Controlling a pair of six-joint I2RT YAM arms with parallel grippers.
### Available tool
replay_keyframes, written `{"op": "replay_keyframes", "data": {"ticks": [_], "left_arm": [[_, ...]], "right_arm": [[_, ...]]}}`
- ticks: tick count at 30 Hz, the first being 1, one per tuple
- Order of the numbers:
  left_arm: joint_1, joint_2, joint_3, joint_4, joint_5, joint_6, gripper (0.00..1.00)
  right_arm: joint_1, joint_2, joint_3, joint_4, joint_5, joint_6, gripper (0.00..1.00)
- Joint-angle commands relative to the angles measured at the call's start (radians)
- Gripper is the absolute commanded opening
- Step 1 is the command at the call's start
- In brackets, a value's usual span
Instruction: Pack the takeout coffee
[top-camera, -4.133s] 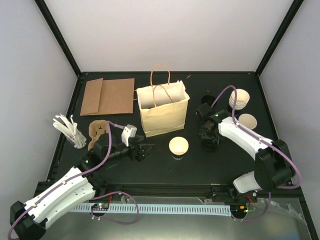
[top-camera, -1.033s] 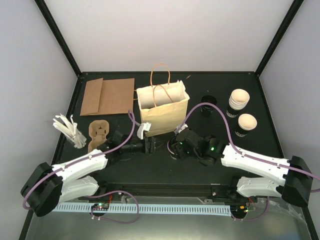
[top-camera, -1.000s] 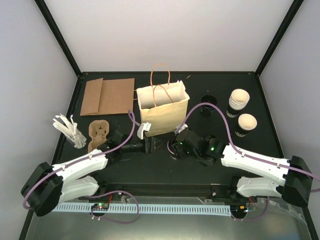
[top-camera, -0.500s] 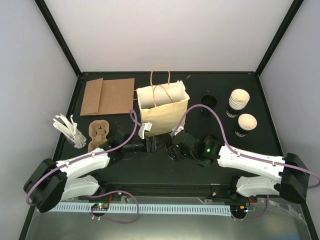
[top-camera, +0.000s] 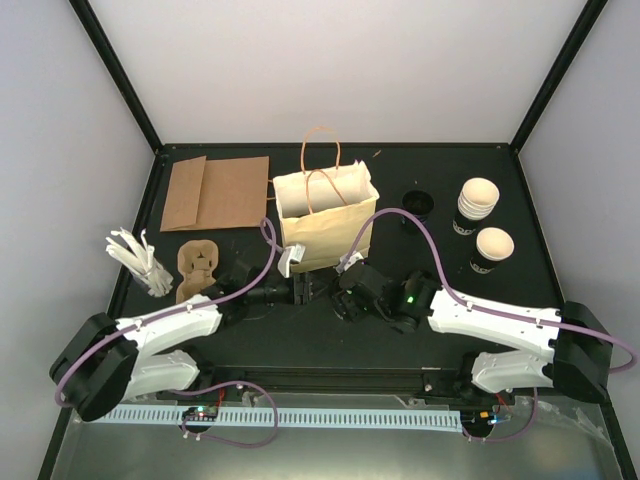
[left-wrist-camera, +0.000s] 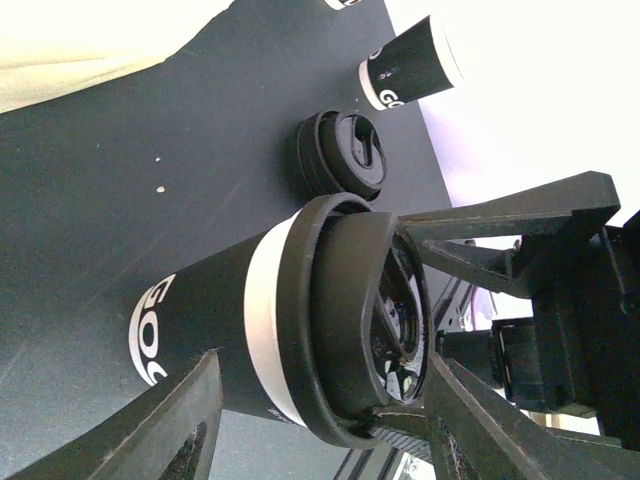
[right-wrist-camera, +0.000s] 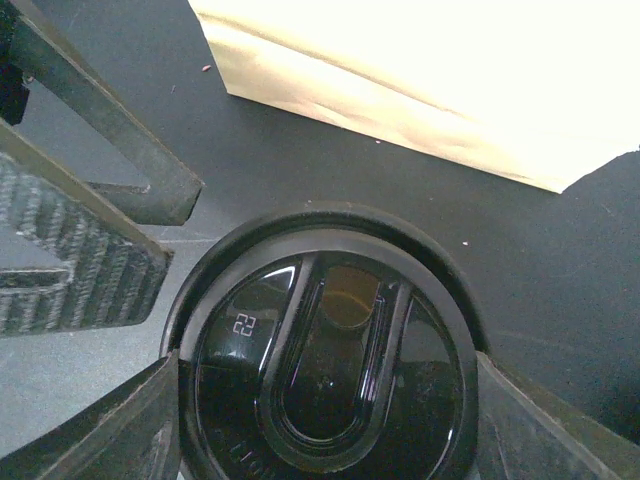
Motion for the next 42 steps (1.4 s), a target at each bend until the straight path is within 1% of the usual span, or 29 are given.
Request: {"op": "replay_keyframes", "data": {"ticks": [1,12,18,24,31,36,42], "left_arm": [[-0.001,0.02,0.014,0.027,-0.014,0.008,0.57],[0.001,0.037,0.014,-0.036,-0.048,0.034,0.54],[0.001,0.047,-0.003,-0.039,-0.049,0.035,0.5],[0.001,0.039,-0.027,-0.051,-0.063,0.031,0.47],[0.006,-0.001,-0.077,0.0,-0.07,0.006,0.45],[0.008,0.04,-0.072,0.008,-0.042,0.01,0.45],[0.011,0.082,-0.046,-0.051,-0.062,0.005,0.44]], "right_arm": [[0.009,0.034,-0.02,-0.051,-0.049,0.002,0.71],[0.008,0.076,-0.046,-0.073,-0.138,0.022,0.7],[0.008,0.069,-0.052,-0.078,-0.131,0.027,0.7],[0.008,0.076,-0.045,-0.081,-0.132,0.026,0.7],[0.007,0.084,-0.044,-0.086,-0.127,0.03,0.7],[0.007,0.08,-0.043,-0.082,-0.136,0.025,0.7],[0.007,0.091,-0.033,-0.095,-0.182,0.004,0.69]]}}
